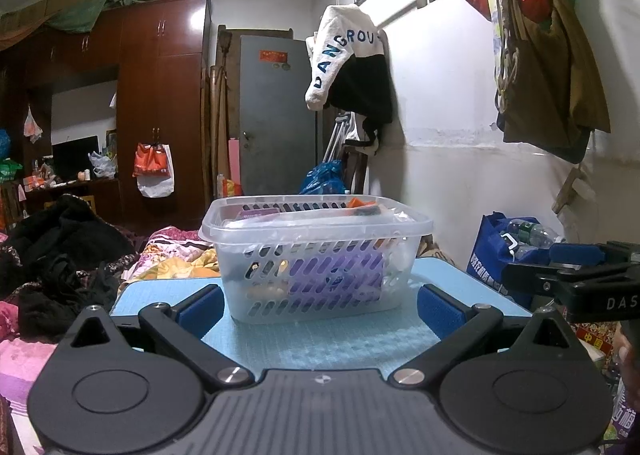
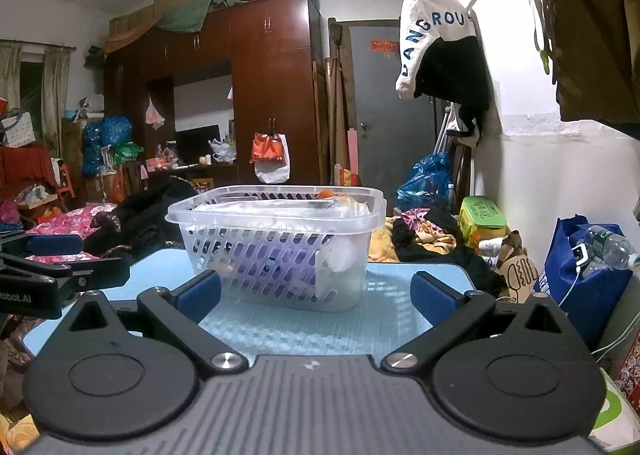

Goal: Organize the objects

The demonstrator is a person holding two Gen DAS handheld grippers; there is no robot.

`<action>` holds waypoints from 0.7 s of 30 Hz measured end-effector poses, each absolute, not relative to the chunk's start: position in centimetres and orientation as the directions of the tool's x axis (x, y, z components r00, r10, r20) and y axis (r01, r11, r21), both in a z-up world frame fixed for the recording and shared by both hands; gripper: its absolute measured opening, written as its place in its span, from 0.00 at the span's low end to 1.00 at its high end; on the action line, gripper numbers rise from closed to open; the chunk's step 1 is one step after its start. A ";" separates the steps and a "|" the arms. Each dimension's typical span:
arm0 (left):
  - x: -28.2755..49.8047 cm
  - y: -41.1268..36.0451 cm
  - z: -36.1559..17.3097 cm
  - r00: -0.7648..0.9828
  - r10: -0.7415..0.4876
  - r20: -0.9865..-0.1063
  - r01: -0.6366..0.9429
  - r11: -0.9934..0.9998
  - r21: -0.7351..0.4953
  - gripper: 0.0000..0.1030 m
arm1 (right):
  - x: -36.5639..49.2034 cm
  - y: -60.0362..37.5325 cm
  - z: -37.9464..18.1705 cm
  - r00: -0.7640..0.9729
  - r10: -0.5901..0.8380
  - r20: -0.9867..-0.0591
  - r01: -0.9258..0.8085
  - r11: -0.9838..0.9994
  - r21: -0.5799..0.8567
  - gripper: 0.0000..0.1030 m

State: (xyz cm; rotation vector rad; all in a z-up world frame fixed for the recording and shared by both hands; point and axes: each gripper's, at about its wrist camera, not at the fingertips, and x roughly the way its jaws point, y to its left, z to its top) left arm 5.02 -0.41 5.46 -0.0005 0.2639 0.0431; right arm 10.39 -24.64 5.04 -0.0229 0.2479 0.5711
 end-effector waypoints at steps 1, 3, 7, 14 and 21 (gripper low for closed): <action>5.0 -0.4 5.5 0.965 0.042 -0.261 -0.042 0.999 0.005 1.00 | 10.4 -24.6 5.0 0.812 0.532 -0.239 -0.537 0.842 0.048 1.00; 5.0 -0.4 5.5 0.965 0.041 -0.260 -0.041 0.999 0.004 1.00 | 10.4 -24.6 5.0 0.811 0.534 -0.239 -0.539 0.841 0.047 1.00; 5.0 -0.4 5.5 0.965 0.040 -0.261 -0.040 0.999 0.005 1.00 | 10.2 -24.6 5.1 0.809 0.535 -0.242 -0.543 0.839 0.040 1.00; 5.0 -0.5 5.5 0.964 0.035 -0.262 -0.034 0.999 0.008 1.00 | 9.8 -24.4 5.0 0.818 0.529 -0.226 -0.539 0.842 0.023 1.00; 5.0 -0.6 5.4 0.965 0.036 -0.261 -0.035 0.999 0.006 1.00 | 9.6 -24.2 4.9 0.820 0.528 -0.221 -0.538 0.843 0.019 1.00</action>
